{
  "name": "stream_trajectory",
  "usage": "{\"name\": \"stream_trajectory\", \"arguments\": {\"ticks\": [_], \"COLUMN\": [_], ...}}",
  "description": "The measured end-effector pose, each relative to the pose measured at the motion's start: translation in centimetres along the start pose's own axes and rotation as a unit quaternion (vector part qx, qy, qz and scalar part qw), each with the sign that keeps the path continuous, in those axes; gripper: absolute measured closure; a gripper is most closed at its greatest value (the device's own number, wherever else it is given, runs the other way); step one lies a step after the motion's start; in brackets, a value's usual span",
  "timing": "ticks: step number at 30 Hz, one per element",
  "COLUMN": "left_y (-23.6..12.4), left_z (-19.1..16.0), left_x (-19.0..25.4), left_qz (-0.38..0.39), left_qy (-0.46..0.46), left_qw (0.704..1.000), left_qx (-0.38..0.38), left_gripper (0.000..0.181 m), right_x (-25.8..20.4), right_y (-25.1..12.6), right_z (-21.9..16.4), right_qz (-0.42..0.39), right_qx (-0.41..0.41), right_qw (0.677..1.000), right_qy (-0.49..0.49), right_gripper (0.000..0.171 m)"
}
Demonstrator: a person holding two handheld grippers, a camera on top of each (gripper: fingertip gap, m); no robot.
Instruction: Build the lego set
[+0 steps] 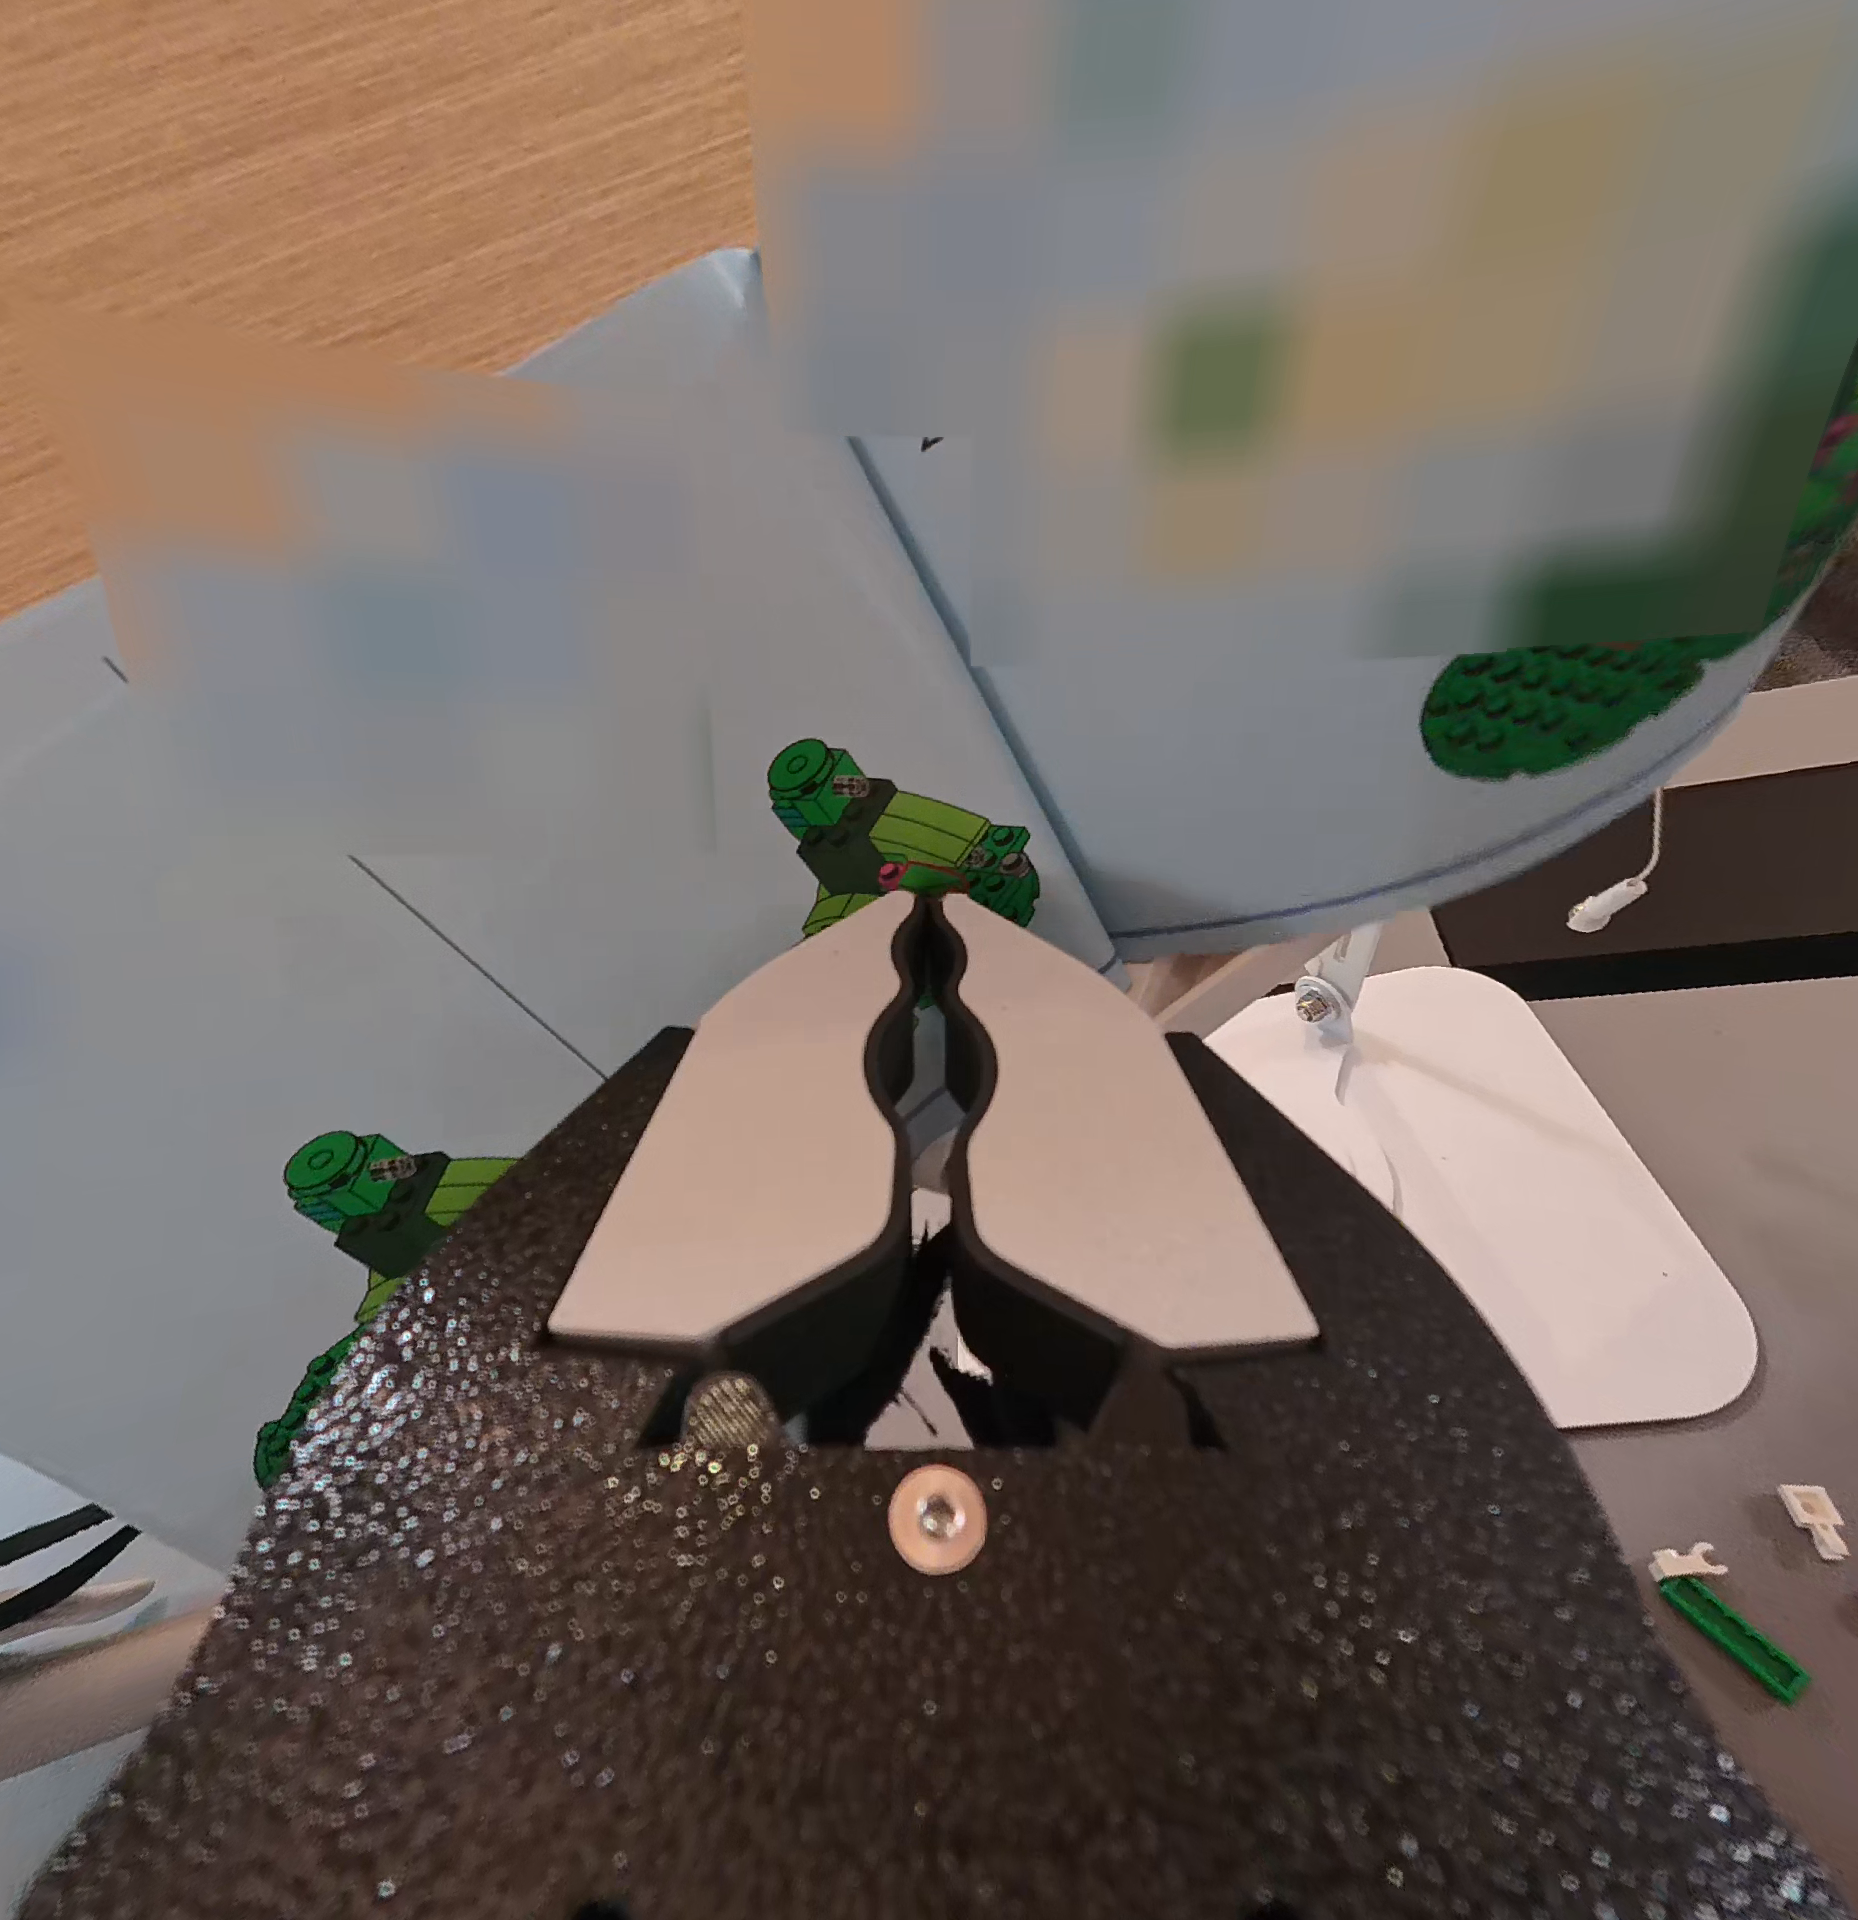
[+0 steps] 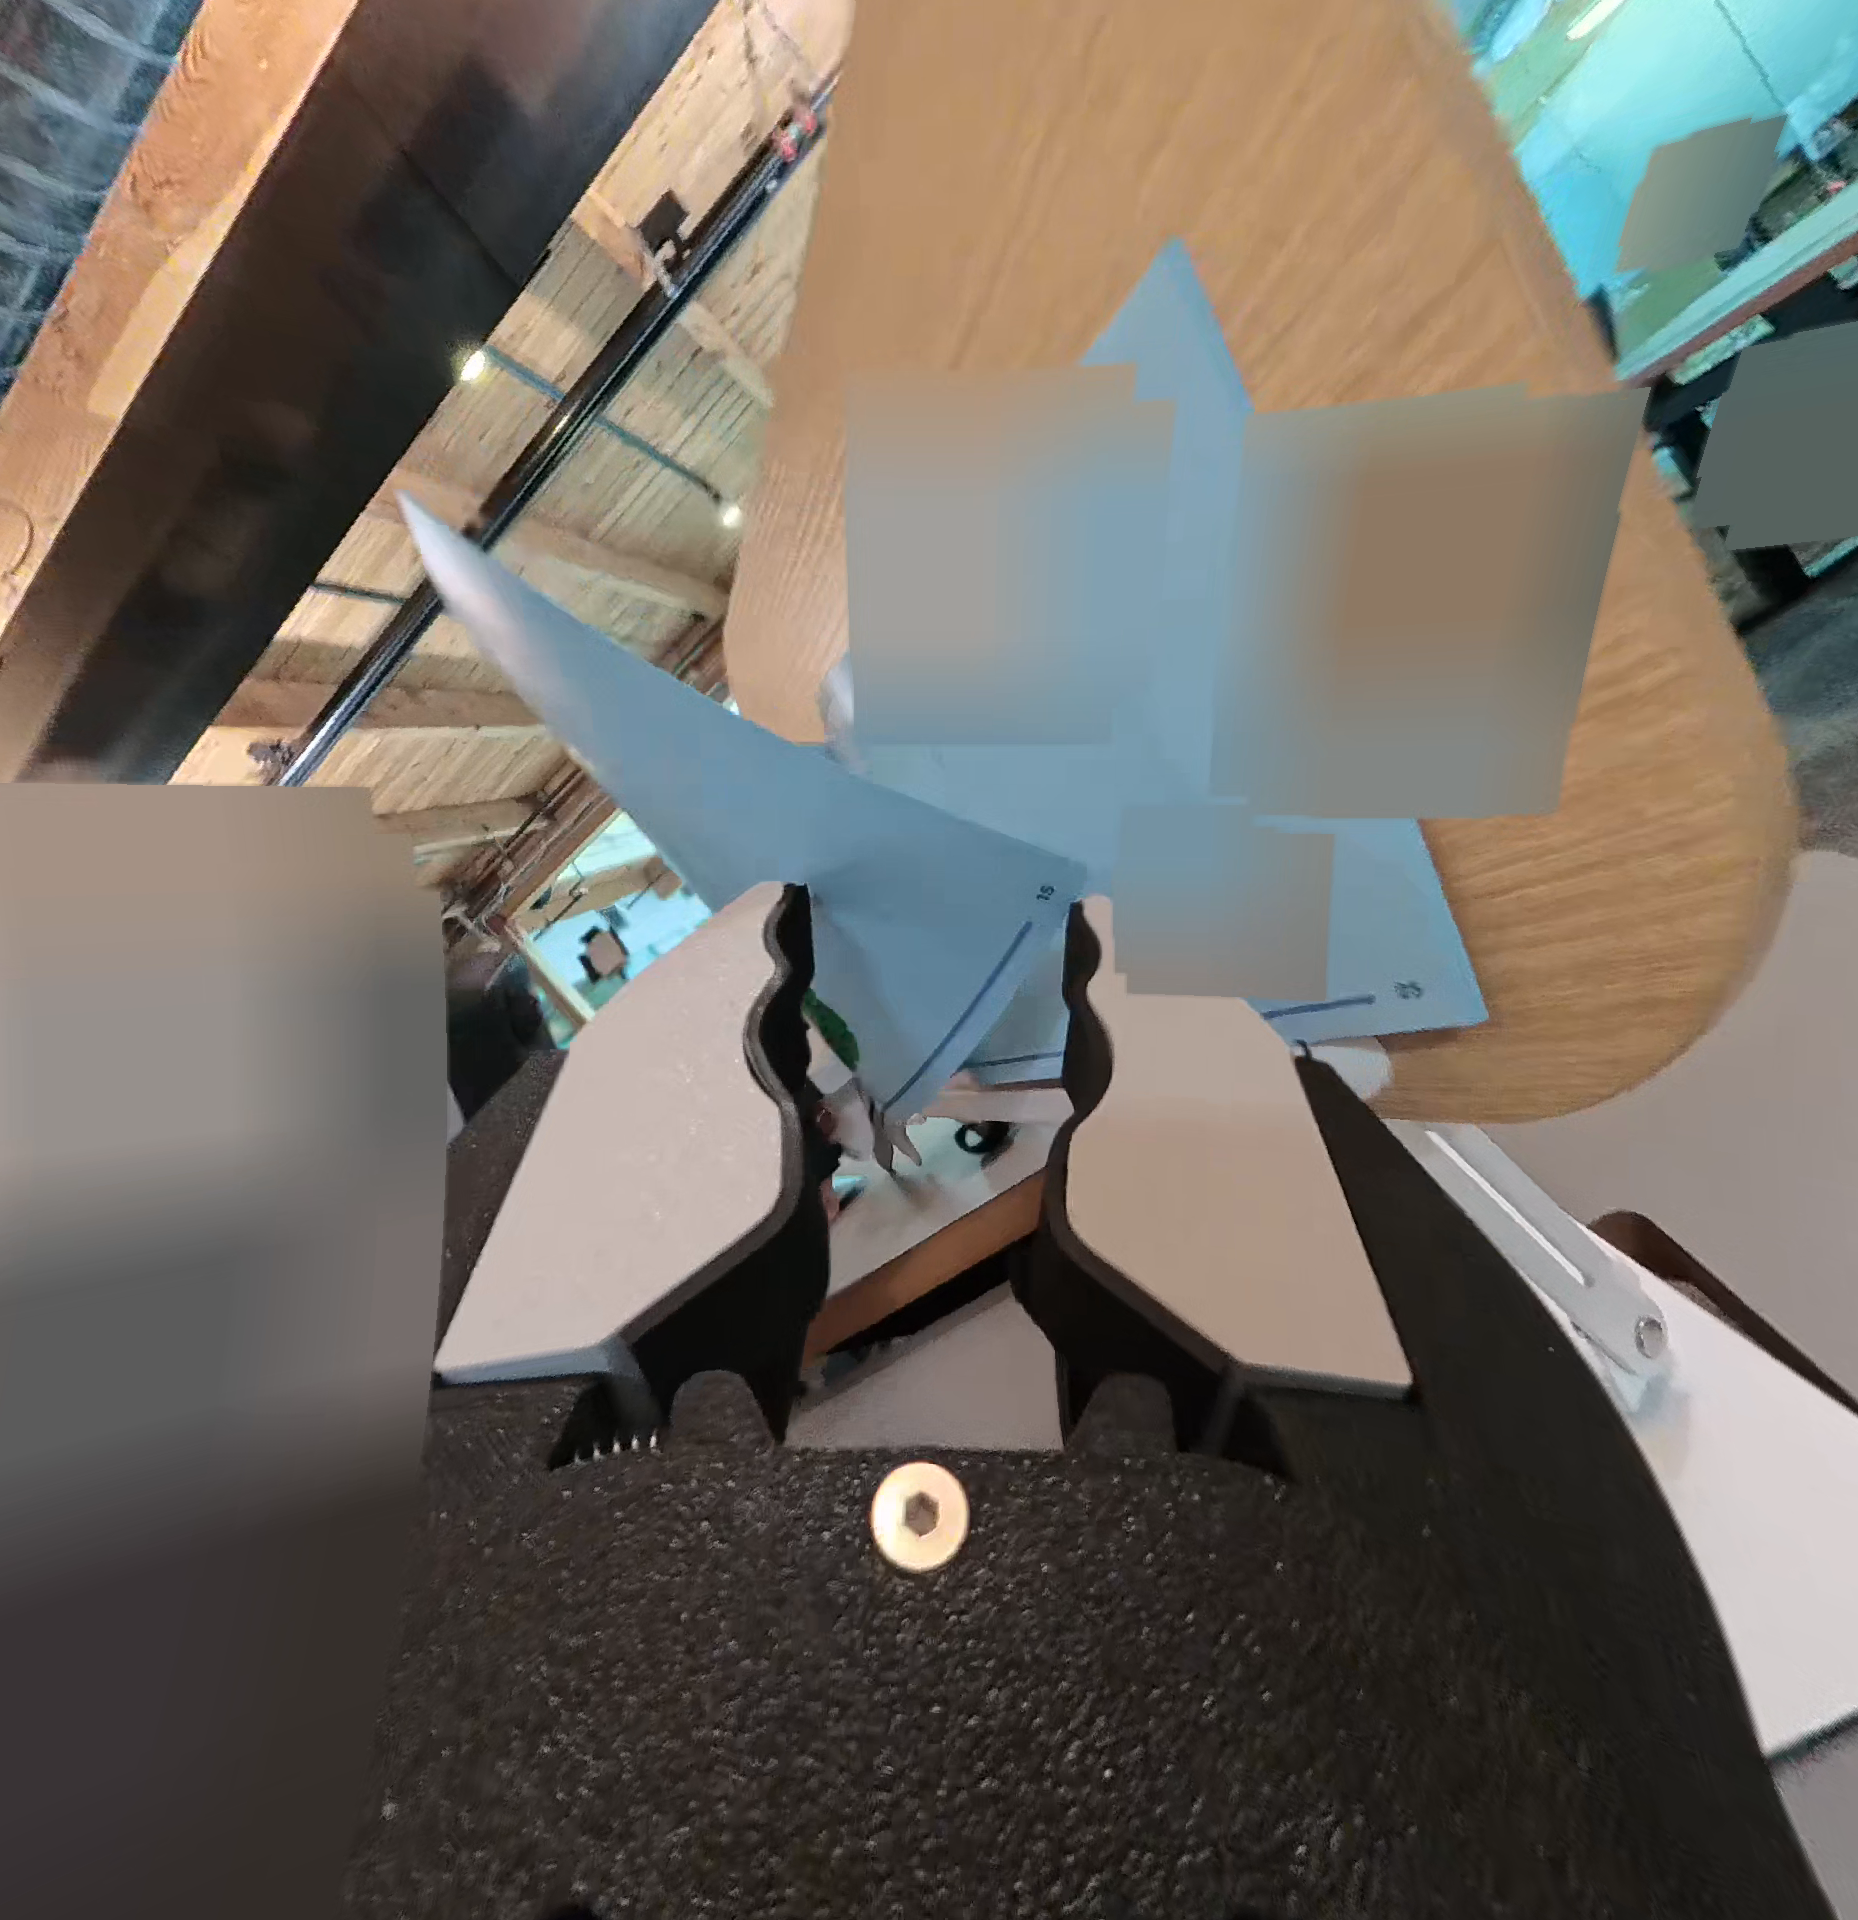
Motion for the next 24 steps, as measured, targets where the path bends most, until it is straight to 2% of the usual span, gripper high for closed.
{"name": "stream_trajectory", "arguments": {"ticks": [6,13,18,24], "left_y": [-0.1,-0.8,-1.6,-4.9], "left_z": [-0.1,0.0,0.2,0.8], "left_x": [0.5,1.6,2.0,0.0], "left_qz": [-0.032,-0.098,-0.122,-0.124], "left_qy": [-0.007,-0.007,0.0,-0.02], "left_qw": [0.999,0.995,0.992,0.992], "left_qx": [-0.012,-0.027,-0.036,-0.013], "left_gripper": [0.181,0.18,0.17,0.172], "right_x": [-3.3,-7.7,-9.1,-10.7], "right_y": [0.5,0.6,1.9,3.8], "right_z": [-1.9,-5.1,-6.6,-8.0], "right_qz": [0.052,0.18,0.183,0.192], "right_qx": [-0.098,-0.175,-0.204,-0.22], "right_qw": [0.984,0.938,0.915,0.894], "right_qy": [-0.139,-0.24,-0.297,-0.339], "right_gripper": [0.127,0.119,0.11,0.104]}}
Point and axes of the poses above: each gripper's, where its closed fingertips meet, y out along the fingers, z out of its top, x = y × z across the jaws, the point moved 3 cm from there along -y, back along the fingers, and after that the axes turned 15 degrees about -x, right-handed, at the moved point
